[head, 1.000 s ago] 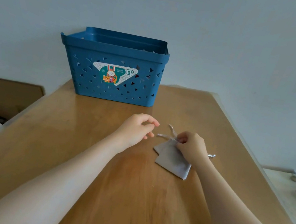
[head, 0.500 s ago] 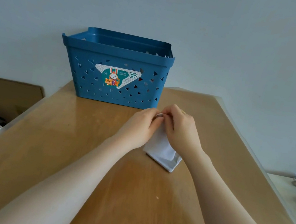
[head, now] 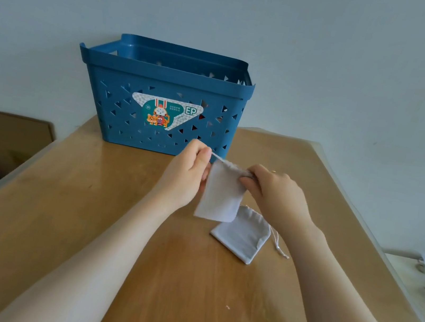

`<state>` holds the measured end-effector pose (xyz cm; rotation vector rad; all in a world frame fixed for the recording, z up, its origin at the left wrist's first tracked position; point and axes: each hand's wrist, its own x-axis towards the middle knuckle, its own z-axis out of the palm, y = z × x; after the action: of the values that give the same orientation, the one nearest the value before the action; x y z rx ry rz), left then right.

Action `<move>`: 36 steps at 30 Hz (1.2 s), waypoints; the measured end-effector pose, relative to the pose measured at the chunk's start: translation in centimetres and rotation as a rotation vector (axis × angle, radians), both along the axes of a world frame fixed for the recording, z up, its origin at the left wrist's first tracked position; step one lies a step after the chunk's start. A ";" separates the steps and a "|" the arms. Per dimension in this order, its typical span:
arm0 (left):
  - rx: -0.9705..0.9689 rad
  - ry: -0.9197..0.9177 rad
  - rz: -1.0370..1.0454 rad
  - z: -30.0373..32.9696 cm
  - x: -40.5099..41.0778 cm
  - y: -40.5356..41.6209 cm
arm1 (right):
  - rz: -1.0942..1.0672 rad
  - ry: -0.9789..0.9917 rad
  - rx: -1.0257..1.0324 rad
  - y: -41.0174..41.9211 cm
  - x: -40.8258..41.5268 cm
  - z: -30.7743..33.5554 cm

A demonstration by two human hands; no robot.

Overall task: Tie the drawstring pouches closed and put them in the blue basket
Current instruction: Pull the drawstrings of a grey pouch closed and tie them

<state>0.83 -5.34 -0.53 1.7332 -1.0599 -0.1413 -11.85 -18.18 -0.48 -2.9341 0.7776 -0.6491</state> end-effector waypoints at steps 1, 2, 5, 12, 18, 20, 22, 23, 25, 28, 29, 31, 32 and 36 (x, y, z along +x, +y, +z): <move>0.007 0.012 -0.016 -0.1 0.1 0.1 | -0.012 0.028 -0.037 -0.3 -0.2 0.2; 0.029 0.015 -0.026 -0.1 0.2 0.1 | -0.007 0.059 -0.035 -0.6 -0.4 0.5; 0.069 0.111 -0.008 -0.5 0.8 0.4 | 0.062 0.097 0.159 -1.6 -1.0 1.5; -0.190 0.887 0.059 -0.7 1.7 0.3 | 0.116 -0.663 1.169 -2.0 -1.2 -0.2; -0.576 1.543 -0.254 0.0 1.6 -0.3 | 0.298 -1.246 2.038 0.0 1.5 0.4; -0.676 1.649 -0.289 -0.3 1.8 -0.5 | 0.344 -1.335 2.130 1.1 2.4 0.2; -0.699 1.642 -0.241 -0.9 1.9 -0.6 | 0.358 -1.395 2.173 1.7 3.1 -0.2; -0.688 1.622 -0.207 -1.2 1.8 -0.7 | 0.362 -1.423 2.190 1.8 3.2 -0.5; -0.665 1.590 -0.160 -1.2 1.7 -0.6 | 0.374 -1.492 2.228 1.6 3.2 -1.0; -0.657 1.544 -0.147 -1.1 2.1 -0.5 | 0.359 -1.569 2.265 0.7 2.8 -1.7; -0.648 1.527 -0.143 -1.0 2.3 -0.4 | 0.353 -1.580 2.257 0.4 2.5 -1.8; -0.628 1.503 -0.133 -1.1 2.7 -0.2 | 0.355 -1.590 2.227 -0.4 2.0 -1.9; -0.617 1.496 -0.136 -1.1 2.9 -0.1 | 0.364 -1.593 2.206 -0.7 1.7 -1.9; -0.595 1.455 -0.144 -0.8 2.7 -0.1 | 0.378 -1.578 2.141 -1.0 1.7 -1.6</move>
<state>3.58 -5.42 -1.38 0.6374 -0.0662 -0.9079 -10.19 -19.17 -2.11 -0.2342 0.1620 -0.8064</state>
